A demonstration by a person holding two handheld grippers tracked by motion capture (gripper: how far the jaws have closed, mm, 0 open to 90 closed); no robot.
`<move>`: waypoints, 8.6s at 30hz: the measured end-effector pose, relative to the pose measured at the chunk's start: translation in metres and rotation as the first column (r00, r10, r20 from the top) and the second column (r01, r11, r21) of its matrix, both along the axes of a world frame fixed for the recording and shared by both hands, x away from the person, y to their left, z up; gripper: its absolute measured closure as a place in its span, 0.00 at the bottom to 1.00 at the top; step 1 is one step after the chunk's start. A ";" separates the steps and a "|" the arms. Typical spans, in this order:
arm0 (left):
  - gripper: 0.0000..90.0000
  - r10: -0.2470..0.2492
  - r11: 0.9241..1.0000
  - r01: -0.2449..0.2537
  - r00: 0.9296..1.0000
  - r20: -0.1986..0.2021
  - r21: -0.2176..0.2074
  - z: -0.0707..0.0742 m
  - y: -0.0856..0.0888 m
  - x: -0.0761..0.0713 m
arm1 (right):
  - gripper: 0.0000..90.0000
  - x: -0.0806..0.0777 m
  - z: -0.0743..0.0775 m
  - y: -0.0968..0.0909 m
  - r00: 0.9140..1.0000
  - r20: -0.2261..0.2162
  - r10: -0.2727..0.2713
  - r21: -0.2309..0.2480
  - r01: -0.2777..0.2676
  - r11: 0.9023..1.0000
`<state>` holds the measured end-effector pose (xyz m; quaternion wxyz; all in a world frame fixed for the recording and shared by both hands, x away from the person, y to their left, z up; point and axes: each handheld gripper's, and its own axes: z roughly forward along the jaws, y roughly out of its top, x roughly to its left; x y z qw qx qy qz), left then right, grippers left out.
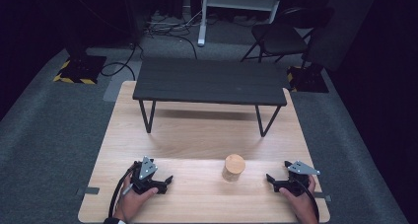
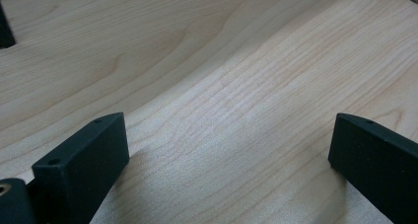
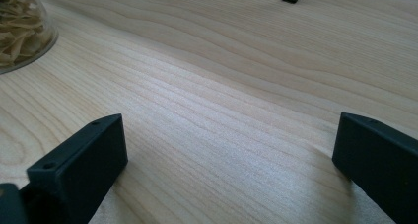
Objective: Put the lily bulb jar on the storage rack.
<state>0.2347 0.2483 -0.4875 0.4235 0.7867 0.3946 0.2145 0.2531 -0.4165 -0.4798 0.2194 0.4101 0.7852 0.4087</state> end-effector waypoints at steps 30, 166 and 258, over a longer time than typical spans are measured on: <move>0.02 0.002 1.000 -0.002 1.000 0.000 0.000 0.000 0.000 0.000 | 0.00 0.002 0.001 -0.003 1.000 -0.006 0.021 0.006 -0.021 1.000; 0.02 -0.004 1.000 0.004 1.000 0.000 0.000 0.000 0.001 0.001 | 0.28 0.132 0.224 0.112 0.913 0.008 0.408 0.015 -0.408 0.913; 0.02 0.007 1.000 -0.007 1.000 0.000 -0.001 0.000 0.000 0.001 | 0.04 0.084 0.167 0.088 0.976 0.144 0.165 0.020 -0.169 0.985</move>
